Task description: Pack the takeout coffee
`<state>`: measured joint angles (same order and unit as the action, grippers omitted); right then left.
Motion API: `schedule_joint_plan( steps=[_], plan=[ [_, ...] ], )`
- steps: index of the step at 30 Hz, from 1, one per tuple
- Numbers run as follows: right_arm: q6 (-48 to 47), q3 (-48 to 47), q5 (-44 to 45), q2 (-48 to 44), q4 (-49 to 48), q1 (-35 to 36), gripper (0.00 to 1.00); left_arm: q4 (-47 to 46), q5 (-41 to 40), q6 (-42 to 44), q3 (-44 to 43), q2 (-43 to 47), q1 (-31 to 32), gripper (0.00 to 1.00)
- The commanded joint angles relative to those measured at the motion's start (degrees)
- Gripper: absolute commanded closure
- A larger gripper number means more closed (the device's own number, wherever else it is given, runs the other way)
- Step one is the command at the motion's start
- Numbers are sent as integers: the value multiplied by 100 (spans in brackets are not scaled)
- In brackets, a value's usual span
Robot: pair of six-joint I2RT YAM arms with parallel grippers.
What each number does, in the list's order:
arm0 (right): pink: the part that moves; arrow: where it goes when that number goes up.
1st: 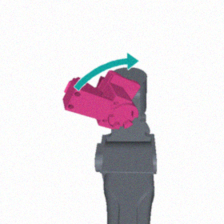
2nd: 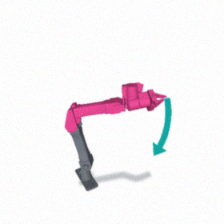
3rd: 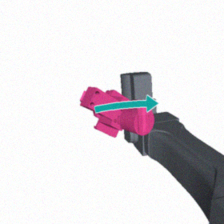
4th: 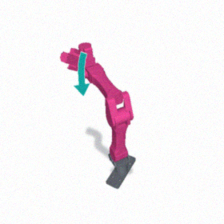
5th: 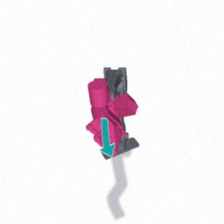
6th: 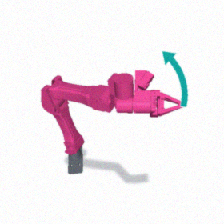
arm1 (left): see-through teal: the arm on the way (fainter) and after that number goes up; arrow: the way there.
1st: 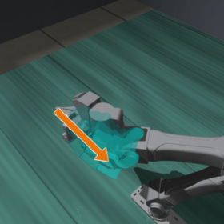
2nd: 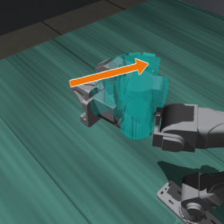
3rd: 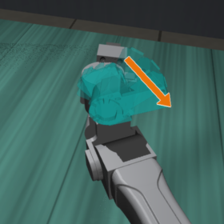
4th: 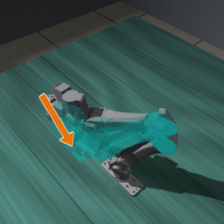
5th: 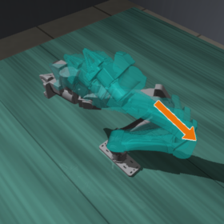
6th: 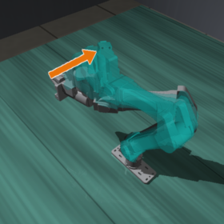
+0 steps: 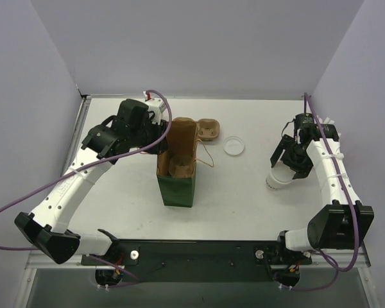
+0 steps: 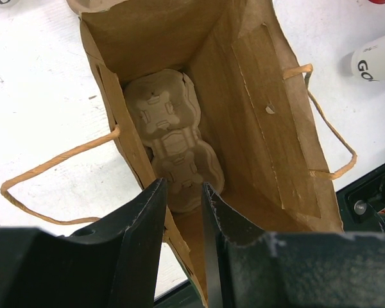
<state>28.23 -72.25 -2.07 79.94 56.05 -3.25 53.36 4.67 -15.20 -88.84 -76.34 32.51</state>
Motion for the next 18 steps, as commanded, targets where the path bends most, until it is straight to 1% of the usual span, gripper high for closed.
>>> schedule_joint_plan(
  steps=[1,6,8,11,14,18],
  plan=[
    [68,-447,-75,-295,547,219,51,-107,-229,131,-195,-22,-43,62],
    [104,-896,-241,-348,784,491,51,51,-413,149,-370,-135,-61,61],
    [104,-1141,-294,-374,898,526,52,191,-423,193,-441,-188,-61,60],
    [104,-1571,-356,-400,1118,650,52,438,-668,298,-626,-294,-52,57],
    [104,-1774,-373,-427,1232,729,52,473,-801,307,-696,-277,-61,53],
    [104,-1793,-409,-488,1242,782,52,552,-800,272,-863,-242,-61,51]
  ],
)
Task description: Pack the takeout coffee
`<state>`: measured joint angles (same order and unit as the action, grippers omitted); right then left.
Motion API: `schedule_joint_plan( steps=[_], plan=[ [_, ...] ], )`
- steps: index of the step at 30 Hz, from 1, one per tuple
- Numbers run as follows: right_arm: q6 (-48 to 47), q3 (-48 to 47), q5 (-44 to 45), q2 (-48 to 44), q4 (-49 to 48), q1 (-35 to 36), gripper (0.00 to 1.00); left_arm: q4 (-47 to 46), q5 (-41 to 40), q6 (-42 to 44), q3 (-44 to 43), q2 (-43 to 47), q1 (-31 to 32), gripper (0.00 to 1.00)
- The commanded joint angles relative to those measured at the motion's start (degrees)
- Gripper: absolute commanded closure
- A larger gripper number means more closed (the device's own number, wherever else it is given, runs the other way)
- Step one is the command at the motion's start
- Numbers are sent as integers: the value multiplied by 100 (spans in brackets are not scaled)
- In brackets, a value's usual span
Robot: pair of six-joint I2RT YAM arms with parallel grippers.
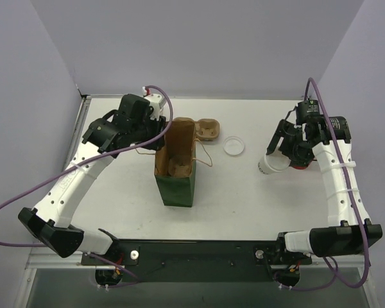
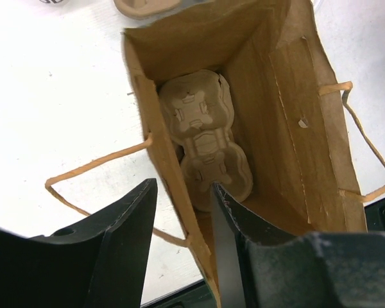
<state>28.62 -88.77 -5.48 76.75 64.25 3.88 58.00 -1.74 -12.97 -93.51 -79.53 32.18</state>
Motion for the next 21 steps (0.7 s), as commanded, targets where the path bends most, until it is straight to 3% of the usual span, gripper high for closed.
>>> schedule_joint_plan(
  steps=[1,12,21],
  plan=[
    [65,-123,-68,-178,431,78,52,98,-204,32,-474,78,-28,51],
    [-14,-132,-138,-336,431,104,52,370,-310,93,-449,-89,-28,50],
    [-76,-219,-200,-354,448,104,52,309,-204,137,-141,-344,-19,55]
  ],
)
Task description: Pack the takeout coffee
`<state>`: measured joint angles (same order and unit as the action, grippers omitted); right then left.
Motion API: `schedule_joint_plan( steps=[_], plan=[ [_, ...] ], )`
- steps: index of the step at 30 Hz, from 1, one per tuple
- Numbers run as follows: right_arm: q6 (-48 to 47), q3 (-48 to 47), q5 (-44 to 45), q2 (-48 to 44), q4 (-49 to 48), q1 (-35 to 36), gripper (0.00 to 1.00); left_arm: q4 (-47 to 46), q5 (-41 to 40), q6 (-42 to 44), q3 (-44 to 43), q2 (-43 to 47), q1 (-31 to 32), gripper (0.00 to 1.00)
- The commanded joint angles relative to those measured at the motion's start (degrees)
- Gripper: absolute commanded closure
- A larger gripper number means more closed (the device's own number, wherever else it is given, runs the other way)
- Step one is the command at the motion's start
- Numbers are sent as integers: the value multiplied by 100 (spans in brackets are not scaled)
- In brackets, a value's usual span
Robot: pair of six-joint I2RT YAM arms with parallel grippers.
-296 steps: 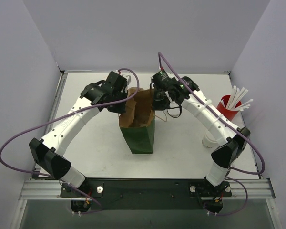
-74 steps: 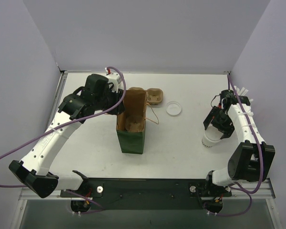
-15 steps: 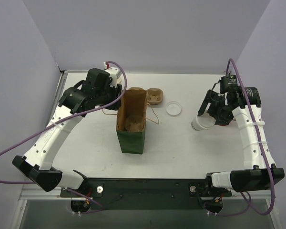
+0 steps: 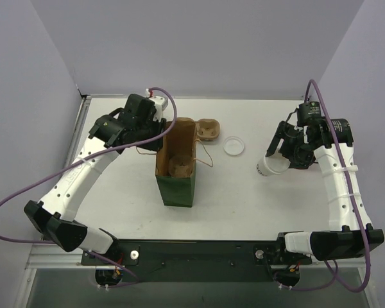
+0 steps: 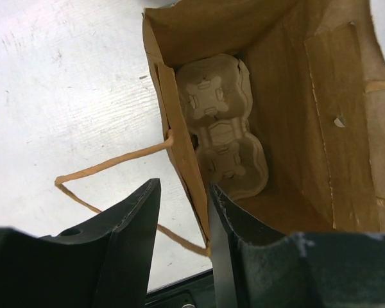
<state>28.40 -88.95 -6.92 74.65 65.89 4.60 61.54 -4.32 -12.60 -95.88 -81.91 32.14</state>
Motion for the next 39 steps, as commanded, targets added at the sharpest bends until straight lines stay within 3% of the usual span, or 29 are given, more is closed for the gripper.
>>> schedule_joint_plan(
  steps=[1,5,8,9,10,13,19,26,31,39],
  plan=[
    [-54,-202,-55,-144,284,32,52,-106,80,91,165,-115,-15,55],
    [-89,-255,-73,-126,293,41,52,-177,133,74,227,-211,-15,60],
    [-98,-325,-152,-100,293,32,51,-186,-174,82,253,-317,-24,79],
    [-98,-334,-178,-91,302,41,52,-177,-314,126,227,-326,-24,95],
    [-98,-395,-196,-74,311,41,52,-134,-698,161,184,-326,-6,100],
    [-116,-535,-310,-47,328,58,52,-2,-1421,372,-246,-308,29,100],
    [-63,-755,-609,76,328,234,52,209,-2011,539,-1117,-343,362,100],
    [156,-1159,-899,286,267,629,52,219,-2670,338,-714,-729,1101,100],
    [481,-1581,-978,445,223,1042,52,43,-2680,74,-485,-862,1373,100],
    [974,-2258,-1364,629,74,1456,52,297,-2697,-129,-1107,-1178,1558,100]
  ],
)
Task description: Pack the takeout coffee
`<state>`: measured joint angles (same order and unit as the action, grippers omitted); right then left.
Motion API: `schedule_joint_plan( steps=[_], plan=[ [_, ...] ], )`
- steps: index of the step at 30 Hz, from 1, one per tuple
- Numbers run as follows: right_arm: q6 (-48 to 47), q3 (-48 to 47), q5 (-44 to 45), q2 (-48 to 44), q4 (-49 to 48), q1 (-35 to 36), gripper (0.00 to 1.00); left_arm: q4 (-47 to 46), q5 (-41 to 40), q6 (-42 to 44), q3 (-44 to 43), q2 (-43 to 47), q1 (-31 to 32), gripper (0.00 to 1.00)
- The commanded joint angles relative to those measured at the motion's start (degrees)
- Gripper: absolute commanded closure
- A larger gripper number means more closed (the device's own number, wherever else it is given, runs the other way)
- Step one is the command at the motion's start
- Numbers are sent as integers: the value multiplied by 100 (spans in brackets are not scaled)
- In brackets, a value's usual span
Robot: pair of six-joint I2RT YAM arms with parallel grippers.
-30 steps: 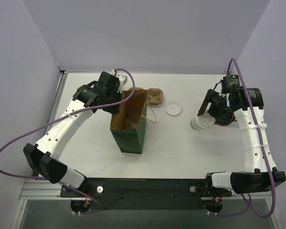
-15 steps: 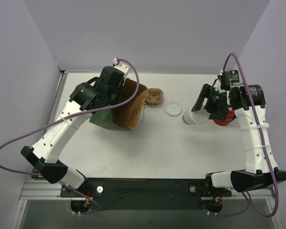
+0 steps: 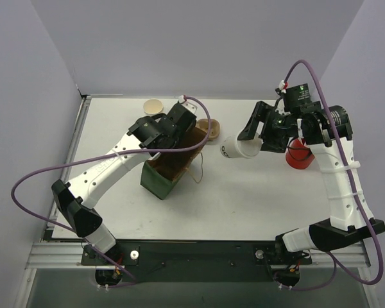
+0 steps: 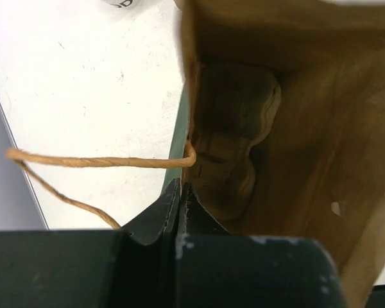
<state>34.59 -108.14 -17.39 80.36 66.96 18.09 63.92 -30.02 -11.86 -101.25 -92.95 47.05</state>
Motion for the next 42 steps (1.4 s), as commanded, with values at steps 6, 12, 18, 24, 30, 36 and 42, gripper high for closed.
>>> schedule_joint_plan(
  steps=[6,12,18,24,30,36,42],
  plan=[
    [689,-471,-563,94,-341,248,53,418,-267,-203,-1142,-241,155,100],
    [962,-585,-740,129,-631,362,53,788,-566,-299,-1643,-549,279,100],
    [1085,-744,-793,244,-754,485,53,885,-619,-466,-1836,-742,358,100],
    [1243,-683,-775,314,-948,730,53,1043,-628,-642,-2214,-962,446,100],
    [1305,-147,-661,296,-1203,942,53,894,-295,-1011,-2259,-892,446,100],
    [1200,12,-538,472,-1168,1127,54,96,706,-1494,-1776,-567,428,100],
    [919,-224,-152,683,-606,1223,54,-520,1226,-2250,-1336,-382,419,100]
  ],
)
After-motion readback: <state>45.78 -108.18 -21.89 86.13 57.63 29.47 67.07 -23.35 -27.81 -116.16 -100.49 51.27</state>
